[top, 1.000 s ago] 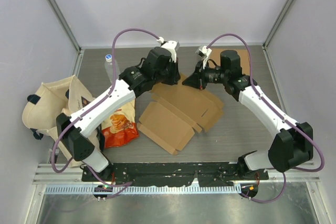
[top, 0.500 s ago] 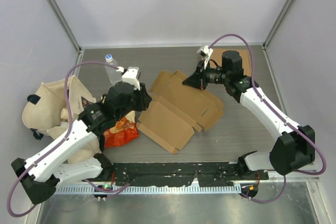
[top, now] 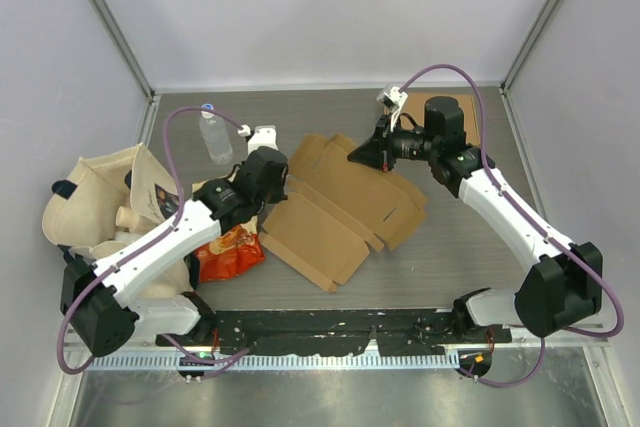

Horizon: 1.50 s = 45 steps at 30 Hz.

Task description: Fold the paper box

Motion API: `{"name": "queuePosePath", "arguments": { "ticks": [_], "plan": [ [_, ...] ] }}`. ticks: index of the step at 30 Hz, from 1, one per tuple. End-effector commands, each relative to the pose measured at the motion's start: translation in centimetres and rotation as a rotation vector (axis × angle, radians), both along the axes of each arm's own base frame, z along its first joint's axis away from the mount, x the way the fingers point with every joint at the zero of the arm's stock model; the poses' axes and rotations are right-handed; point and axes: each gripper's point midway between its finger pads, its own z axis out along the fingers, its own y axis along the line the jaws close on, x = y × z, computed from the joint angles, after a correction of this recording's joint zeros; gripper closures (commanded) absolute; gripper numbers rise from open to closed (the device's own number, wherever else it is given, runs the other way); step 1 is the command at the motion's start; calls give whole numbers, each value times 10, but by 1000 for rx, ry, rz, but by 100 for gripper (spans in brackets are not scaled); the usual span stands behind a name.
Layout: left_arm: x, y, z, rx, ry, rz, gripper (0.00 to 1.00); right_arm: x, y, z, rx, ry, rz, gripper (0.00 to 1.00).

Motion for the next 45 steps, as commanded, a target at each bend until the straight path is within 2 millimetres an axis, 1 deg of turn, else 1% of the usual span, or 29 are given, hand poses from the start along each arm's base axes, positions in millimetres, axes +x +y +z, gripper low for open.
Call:
{"name": "queuePosePath", "arguments": {
  "ticks": [1, 4, 5, 6, 7, 9, 10, 12, 13, 15, 17, 18, 19, 21, 22, 23, 25, 26, 29, 30, 32, 36, 38, 39, 40, 41, 42, 44, 45],
  "plan": [
    [24, -33, 35, -151, -97, -27, 88, -5, 1, 25, 44, -80, 15, 99],
    [23, -54, 34, -218, -77, -100, 90, -4, 2, 25, 46, -87, 16, 99],
    [18, -61, 30, -242, -54, -133, 92, -3, 2, 24, 44, -86, 11, 99],
    [17, -65, 33, -274, -63, -136, 93, -3, 2, 25, 48, -81, 13, 99],
    [12, -64, 22, -277, -47, -137, 93, -2, 4, 25, 55, -80, 17, 99],
    [10, -70, 21, -324, -52, -147, 94, -3, 6, 26, 68, -66, 27, 99],
    [6, -69, 14, -329, -40, -150, 94, -3, 5, 23, 67, -57, 26, 99],
    [3, -77, 12, -363, -27, -172, 93, -3, 6, 22, 66, -53, 29, 99],
    [3, -79, 7, -364, -13, -175, 93, -2, 6, 20, 65, -51, 28, 99],
    [3, -86, 2, -380, 5, -195, 92, 0, 5, 16, 50, -44, 16, 99],
    [4, -88, -7, -369, 24, -198, 89, 3, 4, 3, 3, -23, 3, 99],
    [6, -90, -6, -374, 9, -200, 87, 11, -1, -3, -31, -23, -49, 99],
    [5, -87, -13, -364, 10, -199, 79, 9, -1, -13, -78, -27, -50, 99],
    [8, -85, -6, -386, -41, -190, 66, 18, -8, -28, -170, -50, -115, 99],
    [7, -82, -9, -383, -45, -188, 56, 15, -8, -36, -223, -46, -125, 99],
    [7, -80, -1, -395, -69, -186, 52, 17, -11, -42, -274, -81, -127, 99],
    [9, -78, 8, -410, -104, -189, 44, 20, -16, -52, -355, -83, -155, 99],
    [10, -77, 20, -419, -141, -202, 43, 21, -17, -54, -383, -101, -147, 99],
    [17, -74, 40, -423, -205, -209, 40, 24, -21, -59, -438, -112, -151, 99],
    [22, -75, 53, -430, -249, -221, 40, 25, -21, -60, -455, -129, -140, 99],
    [28, -79, 68, -445, -295, -244, 39, 27, -23, -66, -487, -126, -133, 99],
    [44, -93, 84, -447, -327, -265, 37, 28, -23, -74, -538, -138, -85, 99],
    [48, -100, 84, -445, -320, -282, 38, 29, -22, -75, -540, -147, -76, 99],
    [51, -105, 90, -448, -328, -294, 40, 29, -21, -73, -538, -152, -72, 99],
    [56, -110, 81, -427, -311, -301, 40, 29, -20, -72, -533, -161, -70, 99],
    [58, -111, 76, -413, -300, -303, 40, 30, -19, -70, -530, -167, -68, 99],
    [61, -116, 79, -407, -297, -318, 43, 29, -18, -69, -526, -174, -59, 99],
    [64, -122, 63, -364, -254, -342, 47, 30, -17, -69, -523, -178, -56, 99],
    [64, -125, 64, -362, -249, -353, 51, 30, -16, -68, -518, -184, -51, 99]
  ]
}}
